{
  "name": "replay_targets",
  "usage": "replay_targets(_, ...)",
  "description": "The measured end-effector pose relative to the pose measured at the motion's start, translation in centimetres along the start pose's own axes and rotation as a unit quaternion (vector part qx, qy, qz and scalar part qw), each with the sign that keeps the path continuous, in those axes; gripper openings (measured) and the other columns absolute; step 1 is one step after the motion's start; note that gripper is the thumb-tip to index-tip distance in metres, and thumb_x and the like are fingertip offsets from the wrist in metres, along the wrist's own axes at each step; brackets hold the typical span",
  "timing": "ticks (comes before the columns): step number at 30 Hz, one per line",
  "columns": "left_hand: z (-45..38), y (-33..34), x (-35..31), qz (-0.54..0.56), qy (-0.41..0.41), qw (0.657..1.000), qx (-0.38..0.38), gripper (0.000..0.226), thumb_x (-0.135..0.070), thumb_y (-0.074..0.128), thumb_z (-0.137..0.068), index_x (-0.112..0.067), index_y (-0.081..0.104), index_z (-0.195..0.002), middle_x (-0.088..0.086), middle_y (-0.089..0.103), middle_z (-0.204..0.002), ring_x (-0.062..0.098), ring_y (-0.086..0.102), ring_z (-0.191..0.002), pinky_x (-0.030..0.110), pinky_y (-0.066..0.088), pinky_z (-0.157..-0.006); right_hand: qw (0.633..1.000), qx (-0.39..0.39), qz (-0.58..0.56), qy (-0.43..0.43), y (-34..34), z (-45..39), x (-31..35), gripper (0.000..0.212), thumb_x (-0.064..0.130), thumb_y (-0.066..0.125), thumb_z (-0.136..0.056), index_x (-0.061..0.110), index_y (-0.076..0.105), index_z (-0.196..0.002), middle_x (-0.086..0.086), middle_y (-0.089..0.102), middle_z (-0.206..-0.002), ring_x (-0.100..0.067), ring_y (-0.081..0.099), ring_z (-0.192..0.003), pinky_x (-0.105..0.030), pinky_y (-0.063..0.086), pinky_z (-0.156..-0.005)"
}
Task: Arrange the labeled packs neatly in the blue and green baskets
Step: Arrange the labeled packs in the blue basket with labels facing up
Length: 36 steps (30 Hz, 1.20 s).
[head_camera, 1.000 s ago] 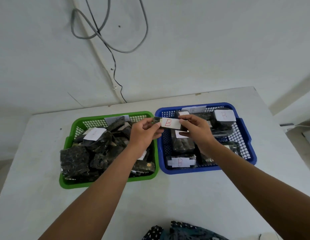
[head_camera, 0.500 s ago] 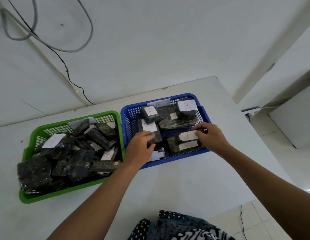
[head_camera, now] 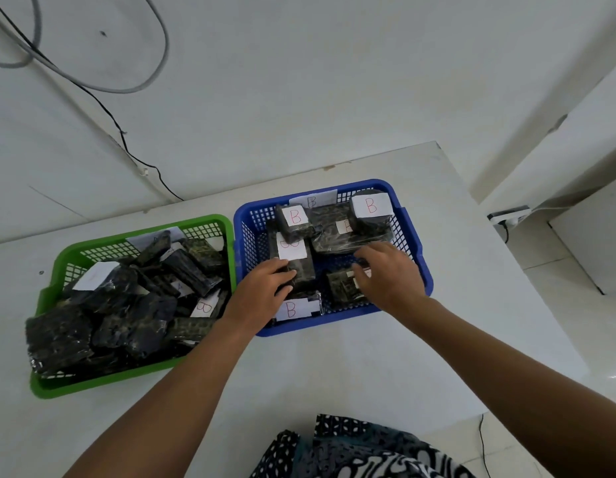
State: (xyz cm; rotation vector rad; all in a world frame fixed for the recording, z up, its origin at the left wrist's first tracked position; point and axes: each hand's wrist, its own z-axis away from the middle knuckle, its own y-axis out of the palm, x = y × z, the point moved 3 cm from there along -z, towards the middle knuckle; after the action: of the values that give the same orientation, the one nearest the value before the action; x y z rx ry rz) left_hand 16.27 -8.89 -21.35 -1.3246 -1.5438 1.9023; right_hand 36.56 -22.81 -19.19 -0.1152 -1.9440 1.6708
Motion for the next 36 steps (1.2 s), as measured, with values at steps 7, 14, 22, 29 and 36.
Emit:
replay_targets(7,-1.0,-0.5,0.7,-0.015,-0.029,0.999,-0.025,0.033,-0.002,0.071,-0.087,-0.001,0.069,-0.12,0.015,0.065,-0.129,0.033,0.057,-0.125,0.04,0.04,-0.109,0.981,0.146,0.027,-0.121,3.8,-1.6,6.0,0.029,0.045,0.06,-0.093,0.023,0.072,-0.107,0.002,0.071,-0.1,-0.021,0.063,-0.091,-0.037,0.052,-0.083)
replay_targets(14,-1.2,0.0,1.0,-0.026,-0.052,0.998,-0.001,0.03,-0.007,0.07,-0.089,-0.004,0.071,-0.119,0.016,0.064,-0.131,0.033,0.056,-0.126,0.04,0.042,-0.109,0.967,0.192,0.102,-0.131,6.0,-3.7,5.9,0.034,0.054,0.059,-0.093,0.032,0.067,-0.118,0.003,0.074,-0.103,-0.021,0.065,-0.1,-0.037,0.036,-0.103)
replay_targets(22,-1.9,0.0,1.5,-0.026,-0.065,0.997,0.018,0.03,-0.01,0.071,-0.089,-0.009,0.071,-0.119,0.013,0.063,-0.133,0.03,0.055,-0.127,0.036,0.039,-0.11,0.961,0.241,-0.012,-0.132,6.0,-4.2,4.4,0.027,0.048,0.062,-0.093,0.033,0.06,-0.116,0.008,0.072,-0.107,-0.017,0.062,-0.102,-0.038,0.031,-0.107)
replay_targets(29,-2.8,-0.6,1.9,-0.022,-0.059,0.997,0.039,0.026,-0.011,0.06,-0.096,-0.012,0.071,-0.121,0.01,0.061,-0.136,0.026,0.058,-0.122,0.033,0.043,-0.107,0.959,0.233,-0.098,-0.13,5.5,-4.4,4.2,0.021,0.038,0.055,-0.099,0.028,0.064,-0.115,0.007,0.073,-0.102,-0.017,0.062,-0.094,-0.04,0.045,-0.095)
replay_targets(36,-1.9,-1.4,1.3,-0.015,-0.023,1.0,-0.011,0.033,-0.012,0.065,-0.094,-0.003,0.066,-0.126,0.011,0.061,-0.133,0.027,0.055,-0.126,0.038,0.045,-0.109,0.959,0.254,-0.027,-0.123,6.0,-4.1,4.3,0.029,0.039,0.045,-0.102,0.026,0.061,-0.122,0.001,0.065,-0.124,-0.018,0.047,-0.129,-0.052,0.016,-0.121)
